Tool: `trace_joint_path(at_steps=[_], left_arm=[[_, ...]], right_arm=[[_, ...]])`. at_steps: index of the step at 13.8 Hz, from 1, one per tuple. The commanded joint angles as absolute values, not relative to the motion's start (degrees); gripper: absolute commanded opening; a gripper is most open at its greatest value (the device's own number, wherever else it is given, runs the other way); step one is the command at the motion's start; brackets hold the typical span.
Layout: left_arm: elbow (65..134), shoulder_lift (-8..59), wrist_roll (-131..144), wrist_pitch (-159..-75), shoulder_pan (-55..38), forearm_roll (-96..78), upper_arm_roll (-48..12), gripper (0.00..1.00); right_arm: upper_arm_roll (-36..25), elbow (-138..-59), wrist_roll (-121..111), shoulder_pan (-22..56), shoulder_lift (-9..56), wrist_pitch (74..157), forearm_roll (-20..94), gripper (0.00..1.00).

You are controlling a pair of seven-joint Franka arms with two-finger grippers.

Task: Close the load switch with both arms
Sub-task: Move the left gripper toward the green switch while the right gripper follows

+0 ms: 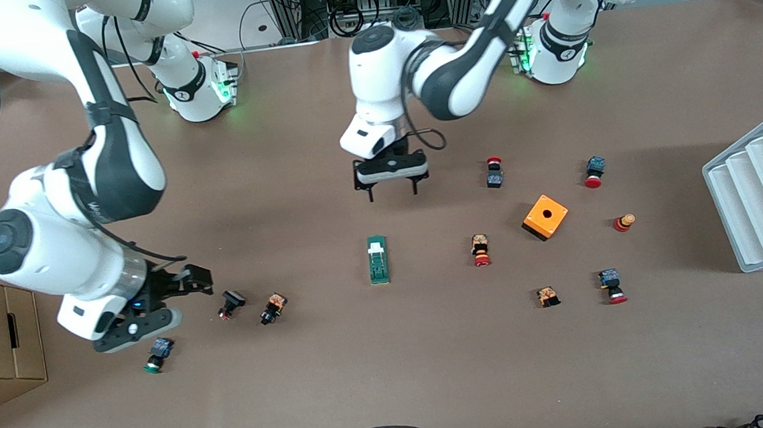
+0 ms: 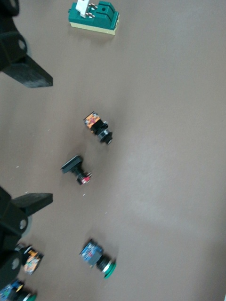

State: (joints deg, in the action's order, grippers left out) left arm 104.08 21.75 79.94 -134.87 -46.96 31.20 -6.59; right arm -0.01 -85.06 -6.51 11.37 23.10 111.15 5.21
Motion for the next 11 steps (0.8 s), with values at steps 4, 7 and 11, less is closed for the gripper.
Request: trace_joint_path(at_steps=[4,7,11], left_arm=[[101.43,29.87,102.87,-136.76,-51.58,53.06,-5.80,1.00],[101.34,33.47,113.88,-136.76,-52.47,65.88,-5.80,1.00],[100.81,37.87,125.92,-135.79,-54.84,78.98,-5.63,1.00]], right_arm=[[-0.44,-84.20,-13.25,13.88,25.48,115.83,5.54,1.00],[-0.44,-84.29,-18.96,14.67,26.80,118.73,5.54,1.00],[-0.79,-84.37,-27.15,18.01,27.42,121.89,4.40,1.00]])
